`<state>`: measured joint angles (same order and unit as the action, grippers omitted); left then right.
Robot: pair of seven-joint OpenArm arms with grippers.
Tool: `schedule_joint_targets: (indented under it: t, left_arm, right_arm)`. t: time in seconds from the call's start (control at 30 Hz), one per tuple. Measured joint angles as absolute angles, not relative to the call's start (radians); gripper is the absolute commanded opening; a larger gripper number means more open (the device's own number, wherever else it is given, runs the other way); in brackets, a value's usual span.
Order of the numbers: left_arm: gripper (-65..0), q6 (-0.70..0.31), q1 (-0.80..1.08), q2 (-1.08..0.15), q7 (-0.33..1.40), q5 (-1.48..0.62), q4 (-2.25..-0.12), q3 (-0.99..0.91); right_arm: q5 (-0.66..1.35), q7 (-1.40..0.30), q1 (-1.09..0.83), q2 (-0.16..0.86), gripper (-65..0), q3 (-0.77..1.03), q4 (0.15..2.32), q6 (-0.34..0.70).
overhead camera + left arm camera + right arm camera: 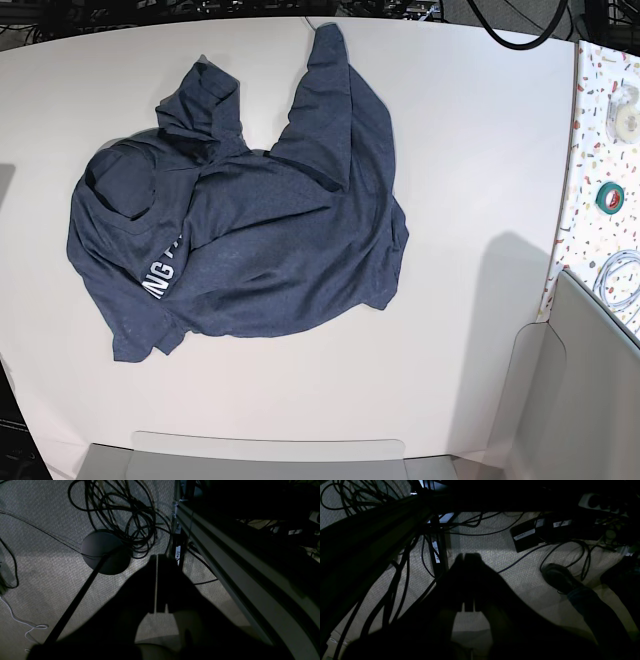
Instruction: Layout the t-shirt on the table in an organized manner, then fold the t-shirt properly
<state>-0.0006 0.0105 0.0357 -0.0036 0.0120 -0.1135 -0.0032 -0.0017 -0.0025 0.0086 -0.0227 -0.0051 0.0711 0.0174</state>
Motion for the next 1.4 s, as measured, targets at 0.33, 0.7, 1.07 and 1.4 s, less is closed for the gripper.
schedule_joint_targets:
  t: [0.33,0.7,1.07,1.4]
  left_arm:
    - [-65.0,-0.001,0.011,0.036,-0.004,0.012,-0.113,-0.007]
    - [-65.0,-0.001,0.011,0.036,-0.004,0.012,-0.113,-0.007]
    - [-65.0,-0.001,0.25,0.036,0.005,0.008,-0.422,-0.007]
    - [-65.0,0.0,0.542,0.033,0.02,0.005,-0.915,-0.007]
  right_arm:
    - [-0.001,-0.002,0.009,-0.023,-64.7,-0.005,0.072,0.017]
    - [-0.001,-0.002,0.008,-0.023,-64.8,-0.005,0.072,0.017]
    - [0.006,-0.003,-0.218,-0.011,-64.8,0.002,0.278,0.006]
    - [0.004,0.0,-0.591,-0.006,-65.0,0.002,0.784,0.001]
